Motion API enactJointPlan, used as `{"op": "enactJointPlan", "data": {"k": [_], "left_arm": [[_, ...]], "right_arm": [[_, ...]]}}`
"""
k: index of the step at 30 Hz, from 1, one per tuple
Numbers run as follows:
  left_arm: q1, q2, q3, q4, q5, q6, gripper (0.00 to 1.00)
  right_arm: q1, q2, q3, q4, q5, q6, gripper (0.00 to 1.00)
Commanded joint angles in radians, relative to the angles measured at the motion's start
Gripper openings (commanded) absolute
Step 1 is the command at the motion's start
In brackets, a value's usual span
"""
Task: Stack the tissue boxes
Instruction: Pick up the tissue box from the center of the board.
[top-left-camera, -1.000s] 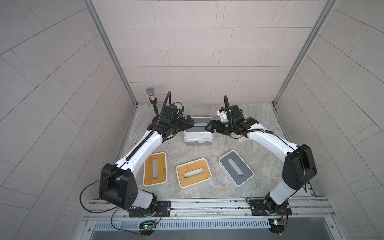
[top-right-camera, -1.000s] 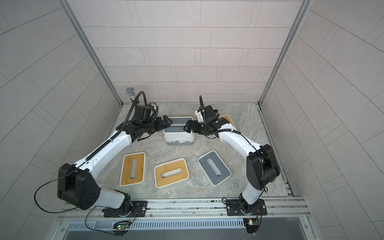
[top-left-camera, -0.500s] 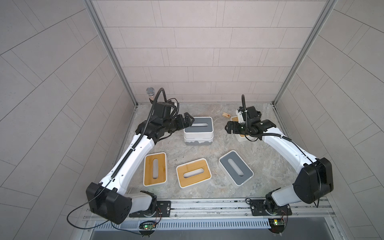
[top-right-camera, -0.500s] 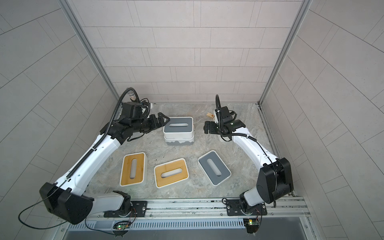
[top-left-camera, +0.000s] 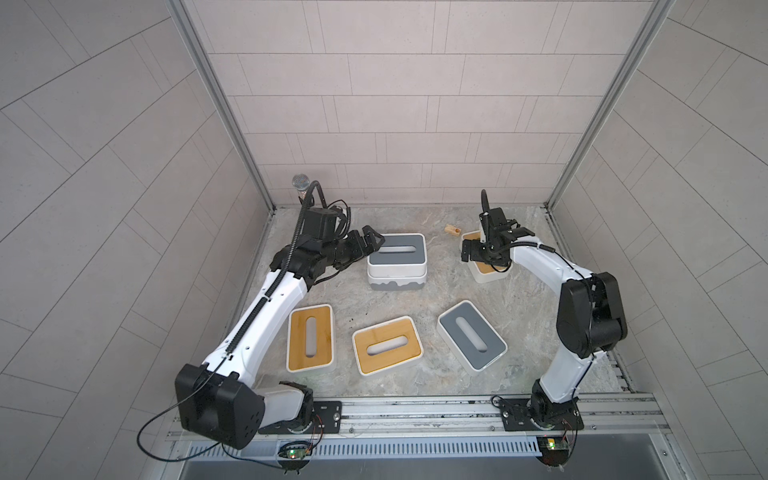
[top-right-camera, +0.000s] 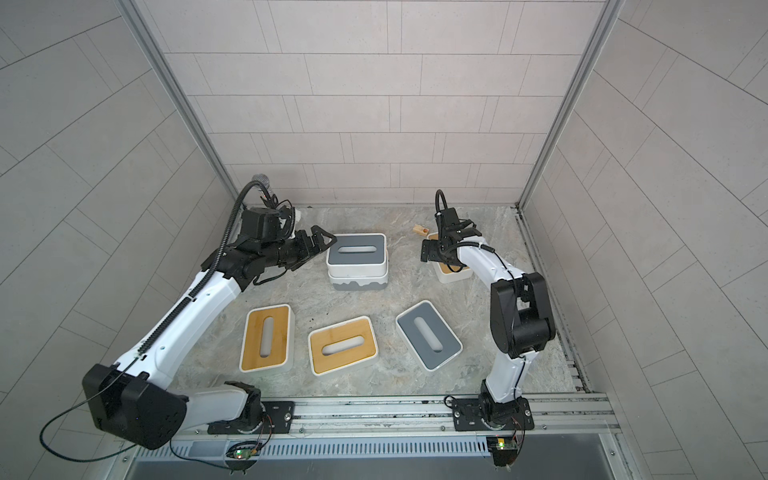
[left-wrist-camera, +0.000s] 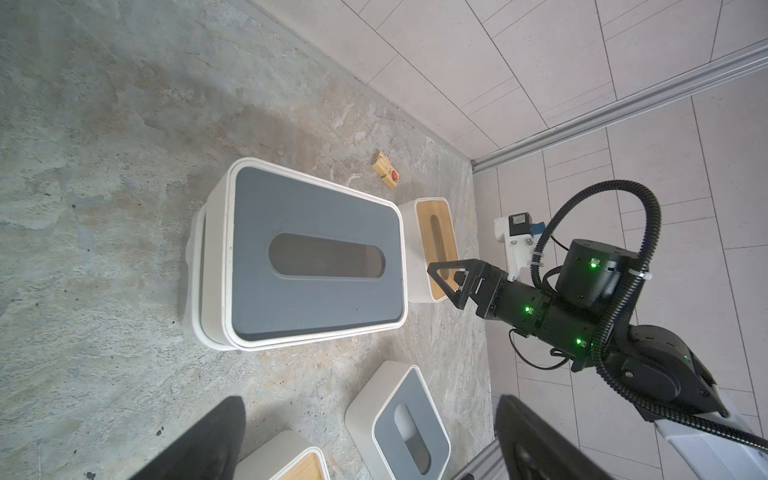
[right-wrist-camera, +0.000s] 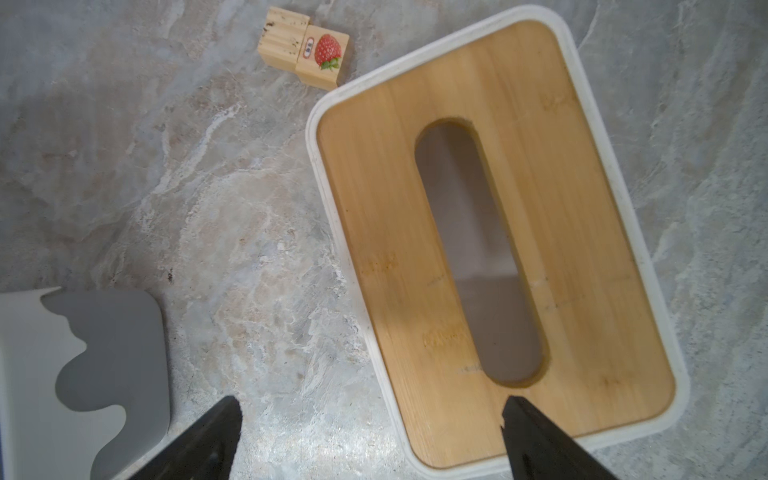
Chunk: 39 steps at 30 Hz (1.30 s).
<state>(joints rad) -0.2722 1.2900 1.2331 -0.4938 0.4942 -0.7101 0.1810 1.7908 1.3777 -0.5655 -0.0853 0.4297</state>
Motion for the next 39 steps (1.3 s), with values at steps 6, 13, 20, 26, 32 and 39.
{"op": "enactJointPlan", "data": {"k": [6,13,20,26,32,39], "left_arm": [[0.038,-0.044,-0.035,0.059,-0.017,0.0,1.0],[0.04,-0.042,-0.024,0.036,-0.033,0.018,1.0],[0.045,-0.04,-0.016,0.032,-0.034,0.021,1.0],[0.044,-0.051,-0.018,0.029,-0.049,0.026,1.0],[0.045,-0.044,-0.011,0.033,-0.037,0.013,1.0],[0.043,-0.057,-0.025,0.032,-0.065,0.016,1.0]], "right_arm": [[-0.018,0.111,0.087,0.011,-0.037,-0.002,1.0],[-0.012,0.162,0.1,0.006,-0.056,-0.008,0.99],[0.03,0.139,0.059,0.008,-0.061,-0.014,0.94],[0.054,0.156,0.08,-0.015,-0.011,-0.025,0.86],[0.054,0.176,0.148,-0.065,0.073,-0.076,0.76],[0.055,0.236,0.219,-0.112,0.087,-0.12,0.73]]}}
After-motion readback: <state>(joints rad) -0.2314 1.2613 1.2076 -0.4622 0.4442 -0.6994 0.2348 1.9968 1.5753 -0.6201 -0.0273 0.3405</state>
